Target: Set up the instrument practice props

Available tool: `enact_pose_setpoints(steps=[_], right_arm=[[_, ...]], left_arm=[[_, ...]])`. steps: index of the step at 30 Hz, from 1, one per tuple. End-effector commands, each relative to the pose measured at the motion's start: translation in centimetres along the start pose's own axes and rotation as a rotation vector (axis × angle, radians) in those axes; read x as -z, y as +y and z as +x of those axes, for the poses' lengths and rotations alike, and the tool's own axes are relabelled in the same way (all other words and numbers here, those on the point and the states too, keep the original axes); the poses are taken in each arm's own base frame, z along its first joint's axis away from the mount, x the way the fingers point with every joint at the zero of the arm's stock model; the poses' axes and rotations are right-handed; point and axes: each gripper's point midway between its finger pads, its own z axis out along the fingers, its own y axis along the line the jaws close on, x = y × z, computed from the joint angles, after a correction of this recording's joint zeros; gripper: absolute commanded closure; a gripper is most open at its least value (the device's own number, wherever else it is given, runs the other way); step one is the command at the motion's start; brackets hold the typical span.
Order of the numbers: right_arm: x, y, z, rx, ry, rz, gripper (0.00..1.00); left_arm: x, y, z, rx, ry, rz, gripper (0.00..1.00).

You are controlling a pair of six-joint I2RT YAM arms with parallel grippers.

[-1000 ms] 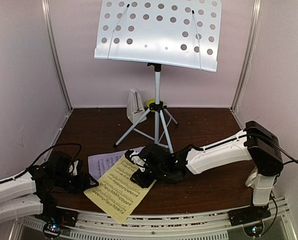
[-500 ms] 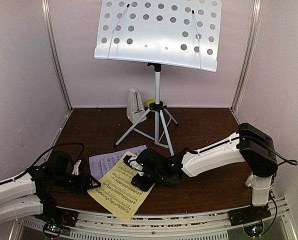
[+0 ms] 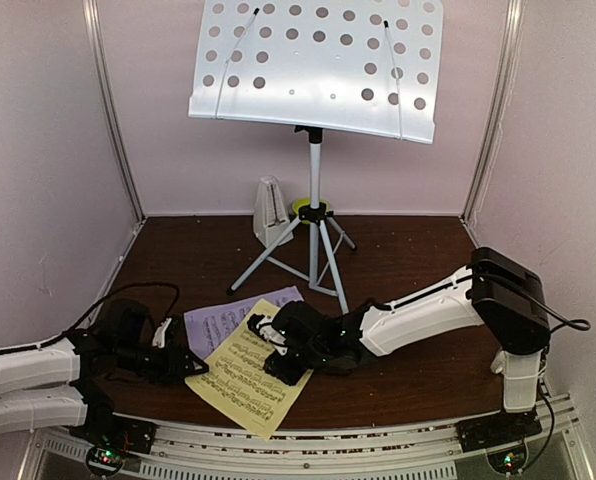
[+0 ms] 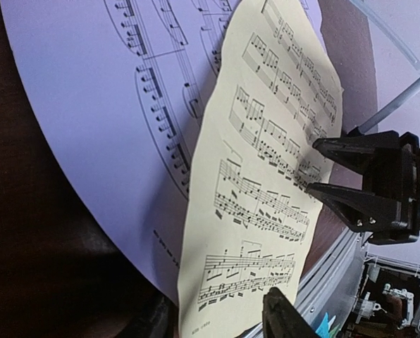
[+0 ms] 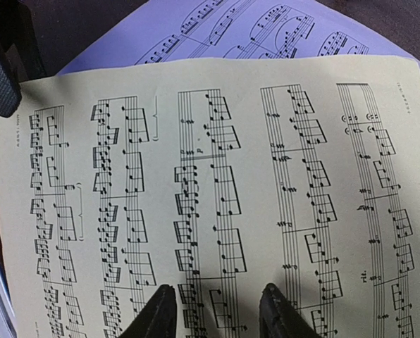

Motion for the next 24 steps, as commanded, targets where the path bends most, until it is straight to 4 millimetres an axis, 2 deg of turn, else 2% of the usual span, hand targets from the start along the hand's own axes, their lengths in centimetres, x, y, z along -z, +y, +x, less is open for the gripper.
enact_pose_setpoints(steps=[1, 5, 7, 8, 15, 24], right_arm=[[-0.5, 0.4, -0.1, 0.006, -0.006, -0.002, 0.59], [-0.7, 0.4, 0.1, 0.006, 0.000, -0.004, 0.59], [-0.7, 0.4, 0.2, 0.007, 0.003, -0.003, 0.59], [-0.8, 0.4, 0.2, 0.008, 0.005, -0.002, 0.60], [-0.9, 0.3, 0.3, 0.013, 0.011, -0.001, 0.60], [-0.9, 0.3, 0.5, 0.017, 0.015, 0.001, 0.62]], left_arm=[[-0.3, -2.0, -1.4, -0.067, -0.017, 0.070, 0.56], [-0.7, -2.3, -1.7, -0.088, 0.003, 0.069, 0.59], [-0.8, -1.8, -1.4, -0.092, 0.016, 0.047, 0.60], [-0.5, -2.6, -2.1, -0.107, 0.001, 0.051, 0.61], [0.4, -3.4, -2.2, -0.116, 0.004, 0.053, 0.64], [-0.8, -2.5, -2.4, -0.108, 0.053, 0.005, 0.67]])
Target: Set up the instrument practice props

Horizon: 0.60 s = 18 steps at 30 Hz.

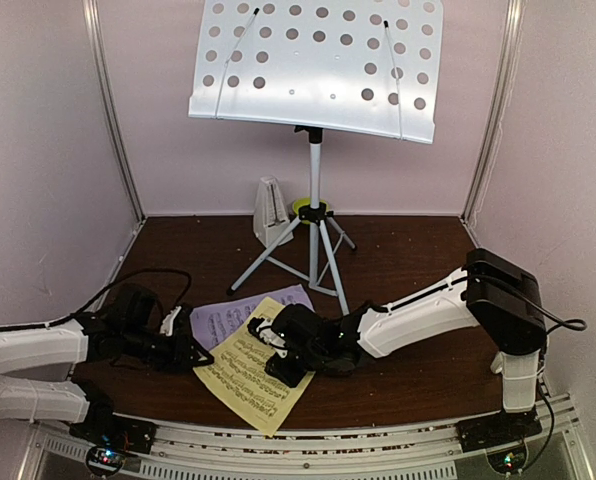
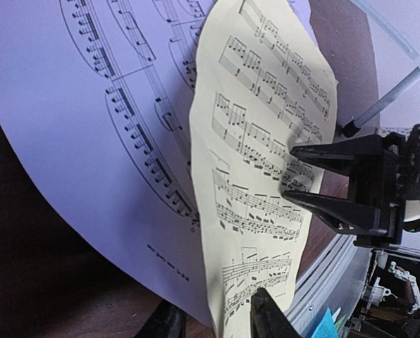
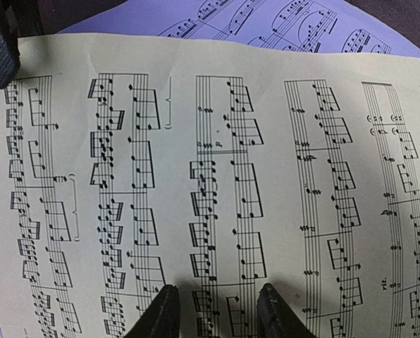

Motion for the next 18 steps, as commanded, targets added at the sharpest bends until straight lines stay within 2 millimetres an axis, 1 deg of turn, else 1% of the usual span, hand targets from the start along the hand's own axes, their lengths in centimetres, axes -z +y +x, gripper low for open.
enact_pose_setpoints(steps=[1, 2, 4, 7, 8, 10, 13, 16, 18], right_arm=[[-0.3, 0.4, -0.3, 0.007, -0.005, -0.002, 0.62], [-0.3, 0.4, -0.2, 0.008, -0.003, -0.001, 0.62], [-0.3, 0.3, -0.2, 0.009, -0.002, 0.000, 0.63], [-0.3, 0.4, -0.1, 0.014, -0.001, -0.003, 0.64], [-0.3, 0.4, -0.1, 0.016, 0.000, -0.003, 0.64], [-0.2, 0.3, -0.1, 0.021, 0.000, -0.001, 0.65], [-0.1, 0.2, 0.0, 0.029, 0.005, 0.002, 0.65], [0.0, 0.2, 0.2, 0.031, 0.006, 0.006, 0.66], [0.0, 0.1, 0.3, 0.030, 0.005, 0.008, 0.66]], left_arm=[[-0.2, -0.5, -0.9, -0.042, 0.016, -0.010, 0.67], [-0.2, -0.3, -0.9, -0.051, 0.022, -0.031, 0.65], [0.2, 0.2, -1.0, -0.068, 0.021, -0.077, 0.57], [1.0, 0.0, -1.4, -0.091, 0.006, -0.100, 0.42], [1.3, 0.0, -1.4, -0.102, 0.012, -0.119, 0.39], [1.6, 0.3, -1.7, -0.120, 0.021, -0.164, 0.37], [1.9, 0.5, -2.5, -0.115, 0.014, -0.206, 0.37], [1.5, -0.5, -3.4, -0.132, -0.003, -0.168, 0.37], [0.6, -1.2, -3.3, -0.141, 0.030, -0.118, 0.39]])
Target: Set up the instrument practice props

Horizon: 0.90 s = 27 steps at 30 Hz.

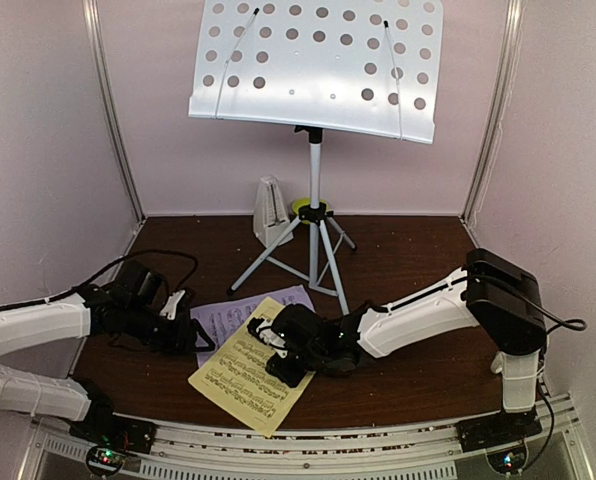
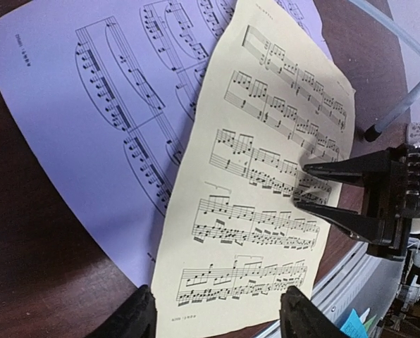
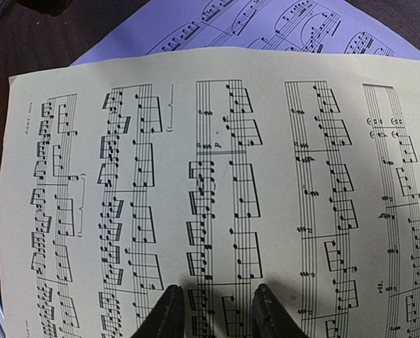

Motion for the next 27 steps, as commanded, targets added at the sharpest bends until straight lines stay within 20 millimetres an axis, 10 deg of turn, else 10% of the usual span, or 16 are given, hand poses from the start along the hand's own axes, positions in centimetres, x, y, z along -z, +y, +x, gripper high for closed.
enact_pose_setpoints(steps=[1, 17, 27], right_arm=[[0.0, 0.1, 0.3, 0.018, 0.005, 0.007, 0.66], [-0.2, 0.0, 0.5, 0.021, 0.015, 0.014, 0.75], [-0.3, -0.2, 0.7, 0.026, 0.027, 0.023, 0.81]], left_arm=[[-1.1, -0.9, -0.9, -0.037, 0.026, 0.053, 0.40], [-4.9, 0.4, -0.4, -0.001, 0.105, 0.065, 0.46], [-3.6, 1.4, -0.9, 0.029, 0.070, 0.078, 0.46]])
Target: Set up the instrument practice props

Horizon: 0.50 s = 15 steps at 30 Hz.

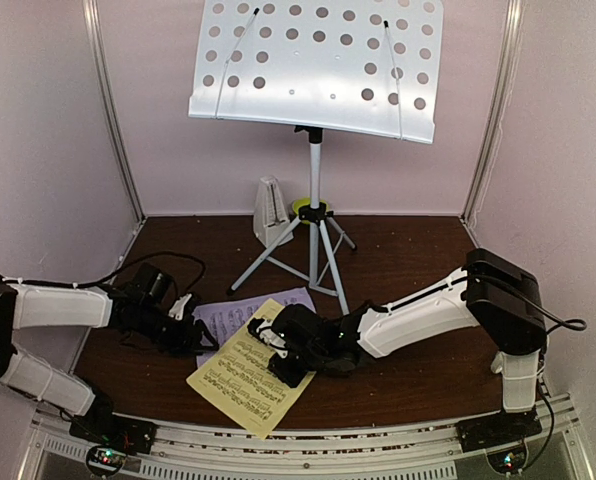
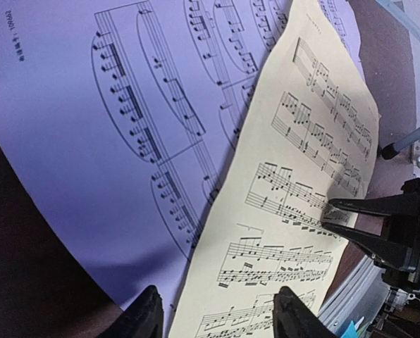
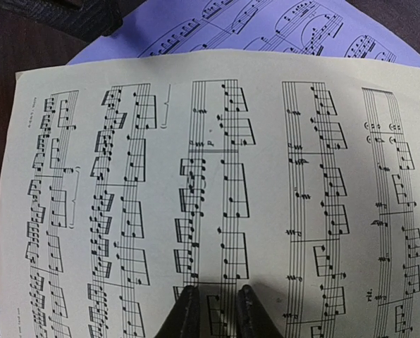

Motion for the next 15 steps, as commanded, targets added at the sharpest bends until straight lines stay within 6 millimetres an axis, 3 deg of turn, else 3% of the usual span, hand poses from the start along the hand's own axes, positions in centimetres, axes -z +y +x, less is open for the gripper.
enact_pose_setpoints(steps=[1, 8, 15], right_arm=[[-0.3, -0.1, 0.7, 0.024, 0.026, 0.021, 0.81], [-0.6, -0.4, 0.8, 0.022, 0.040, 0.041, 0.85], [-0.9, -0.4, 0.8, 0.022, 0.048, 0.046, 0.87]], left_arm=[[-0.3, -0.9, 0.2, -0.029, 0.020, 0.075, 0.46], [-1.0, -0.9, 0.6, -0.019, 0.033, 0.106, 0.49], [-1.6, -2.3, 0.5, -0.033, 0.045, 0.174, 0.56]])
